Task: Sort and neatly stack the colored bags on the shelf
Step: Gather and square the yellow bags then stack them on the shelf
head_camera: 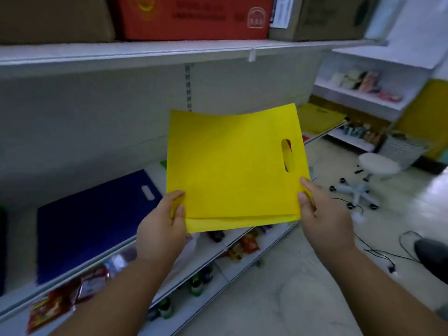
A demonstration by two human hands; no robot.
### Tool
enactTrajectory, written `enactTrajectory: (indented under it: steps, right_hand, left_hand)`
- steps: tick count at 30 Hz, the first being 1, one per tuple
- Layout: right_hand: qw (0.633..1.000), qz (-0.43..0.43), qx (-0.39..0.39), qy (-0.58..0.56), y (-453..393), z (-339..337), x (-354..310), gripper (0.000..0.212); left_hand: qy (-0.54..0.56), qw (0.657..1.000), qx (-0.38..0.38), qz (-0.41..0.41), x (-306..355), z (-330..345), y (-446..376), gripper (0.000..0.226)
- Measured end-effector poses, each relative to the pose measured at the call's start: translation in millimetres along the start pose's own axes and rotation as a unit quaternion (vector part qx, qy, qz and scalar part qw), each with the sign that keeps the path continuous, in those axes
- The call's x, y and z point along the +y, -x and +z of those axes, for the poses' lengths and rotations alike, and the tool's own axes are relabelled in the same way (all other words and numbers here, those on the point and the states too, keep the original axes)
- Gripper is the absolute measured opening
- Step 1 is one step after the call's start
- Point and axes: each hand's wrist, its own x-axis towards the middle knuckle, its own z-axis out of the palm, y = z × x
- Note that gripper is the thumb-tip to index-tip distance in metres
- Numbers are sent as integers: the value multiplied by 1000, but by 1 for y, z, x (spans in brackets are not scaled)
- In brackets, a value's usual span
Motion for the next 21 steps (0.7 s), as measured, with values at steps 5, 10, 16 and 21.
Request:
enactTrajectory:
  steps: [5,10,16,21]
  right_hand:
    - [996,70,39,46,-58,-13,84,39]
    - [983,145,87,72,-121,-49,158,39]
    - [968,208,128,57,-187,-83,262,38]
    - [973,199,113,45,-263,-93,364,38]
  left_hand:
    - [24,998,-47,38,51,111,-68,32]
    - [53,991,-101,71,124,219,-133,32]
    - [58,978,-160,121,209,342,-187,31]
    - [46,982,-138,124,268,440,-216,32]
